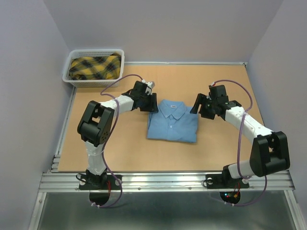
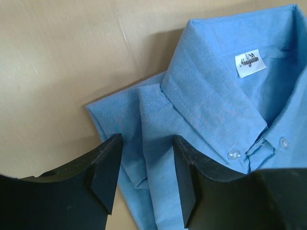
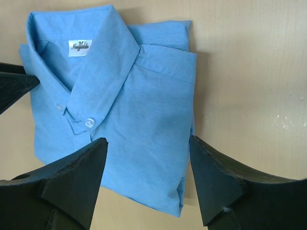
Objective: Fold and stack the long sleeve shirts
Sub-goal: Fold the shirt, then neatly place the folded shirt to the corner
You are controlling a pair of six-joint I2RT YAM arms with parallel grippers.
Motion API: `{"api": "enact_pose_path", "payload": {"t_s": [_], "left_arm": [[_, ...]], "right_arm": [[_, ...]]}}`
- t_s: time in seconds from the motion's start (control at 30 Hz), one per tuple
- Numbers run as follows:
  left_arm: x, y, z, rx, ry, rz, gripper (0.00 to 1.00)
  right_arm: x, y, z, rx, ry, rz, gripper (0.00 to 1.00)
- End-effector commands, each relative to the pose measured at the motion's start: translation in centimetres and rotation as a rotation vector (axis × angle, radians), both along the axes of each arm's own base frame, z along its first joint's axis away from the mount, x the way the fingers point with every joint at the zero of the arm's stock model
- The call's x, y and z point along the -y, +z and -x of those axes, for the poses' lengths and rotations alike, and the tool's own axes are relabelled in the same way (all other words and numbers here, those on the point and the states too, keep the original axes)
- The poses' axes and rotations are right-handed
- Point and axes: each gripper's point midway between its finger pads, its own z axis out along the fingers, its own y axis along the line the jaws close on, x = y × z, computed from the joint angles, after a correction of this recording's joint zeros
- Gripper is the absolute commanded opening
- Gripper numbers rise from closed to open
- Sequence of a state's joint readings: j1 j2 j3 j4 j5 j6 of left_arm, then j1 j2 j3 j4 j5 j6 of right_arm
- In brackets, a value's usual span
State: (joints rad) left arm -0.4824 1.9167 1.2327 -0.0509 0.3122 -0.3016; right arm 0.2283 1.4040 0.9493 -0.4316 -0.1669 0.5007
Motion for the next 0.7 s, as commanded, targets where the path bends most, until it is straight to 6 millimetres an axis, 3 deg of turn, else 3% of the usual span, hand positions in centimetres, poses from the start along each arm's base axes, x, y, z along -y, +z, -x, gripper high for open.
{"api": "enact_pose_path", "payload": {"t_s": [0.0, 0.4, 0.43, 0.53, 0.67], "left_arm": [[1.4, 2.2, -1.5, 0.053, -0.033, 0.055, 0.57], [2.5, 1.2, -0.9, 0.006, -0.064, 0.106, 0.42], [2.5, 1.0, -0.7, -0.004, -0.069, 0.110, 0.28], [2.6, 2.0, -0.7, 0.012, -0.071, 0.122, 0.06], [2.4, 4.5, -1.0, 0.062, -0.051, 0.139, 0.00]], "right_arm": [[-0.4, 1.2, -1.7, 0.072, 0.018, -0.024, 0.74], [-0.5, 0.7, -1.5, 0.060, 0.021, -0.028, 0.74], [-0.5, 0.7, -1.5, 0.061, 0.020, -0.030, 0.74], [-0.4, 0.8, -1.7, 0.067, 0.016, -0.024, 0.74], [-0.1, 0.9, -2.0, 0.075, 0.001, -0.009, 0.74]]}}
